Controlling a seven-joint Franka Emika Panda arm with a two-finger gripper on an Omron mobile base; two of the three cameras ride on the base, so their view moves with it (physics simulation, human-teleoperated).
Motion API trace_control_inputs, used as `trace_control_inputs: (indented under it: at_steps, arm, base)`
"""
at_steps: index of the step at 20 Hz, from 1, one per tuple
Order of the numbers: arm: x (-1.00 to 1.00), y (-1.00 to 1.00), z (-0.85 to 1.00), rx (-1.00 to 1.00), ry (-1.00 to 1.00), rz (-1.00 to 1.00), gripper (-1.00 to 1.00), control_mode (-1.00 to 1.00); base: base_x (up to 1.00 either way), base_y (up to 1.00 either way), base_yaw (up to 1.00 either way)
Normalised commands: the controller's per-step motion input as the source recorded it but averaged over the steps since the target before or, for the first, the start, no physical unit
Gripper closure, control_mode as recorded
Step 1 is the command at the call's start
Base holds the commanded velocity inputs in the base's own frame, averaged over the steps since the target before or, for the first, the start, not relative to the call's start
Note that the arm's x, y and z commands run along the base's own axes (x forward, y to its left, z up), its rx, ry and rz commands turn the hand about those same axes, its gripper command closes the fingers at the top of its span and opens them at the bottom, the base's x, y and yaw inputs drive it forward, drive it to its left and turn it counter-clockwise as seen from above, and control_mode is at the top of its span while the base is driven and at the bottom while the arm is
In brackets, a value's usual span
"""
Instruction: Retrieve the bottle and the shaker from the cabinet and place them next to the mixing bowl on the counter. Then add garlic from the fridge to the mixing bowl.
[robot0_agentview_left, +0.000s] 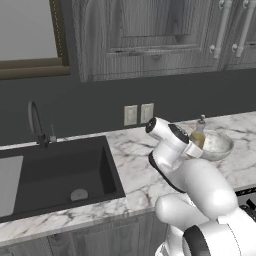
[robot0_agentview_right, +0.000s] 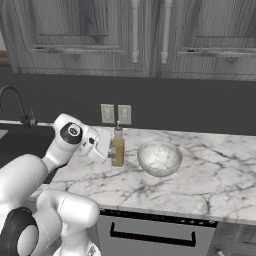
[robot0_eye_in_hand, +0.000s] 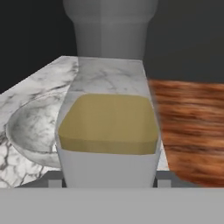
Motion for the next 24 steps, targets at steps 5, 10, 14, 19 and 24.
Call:
trace_control_inputs:
  at_steps: [5, 10, 14, 19, 24]
  arm:
    - [0.15, 0.00, -0.35, 0.00, 0.00, 0.00, 1.00, -1.00]
    - [0.07, 0.00, -0.32, 0.00, -0.01, 0.00, 1.00, -1.00]
    - [0.00, 0.00, -0.33, 0.00, -0.04, 0.00, 1.00, -1.00]
    - [0.00, 0.00, -0.27, -0.01, -0.02, 0.00, 1.00, -1.00]
    - [0.01, 0.00, -0.04, -0.05, -0.05, 0.00, 1.00, -1.00]
  base:
    - [0.00, 0.00, 0.00]
    - [0.00, 0.00, 0.00]
    - [0.00, 0.00, 0.00]
    - [0.00, 0.00, 0.00]
    - [0.00, 0.00, 0.00]
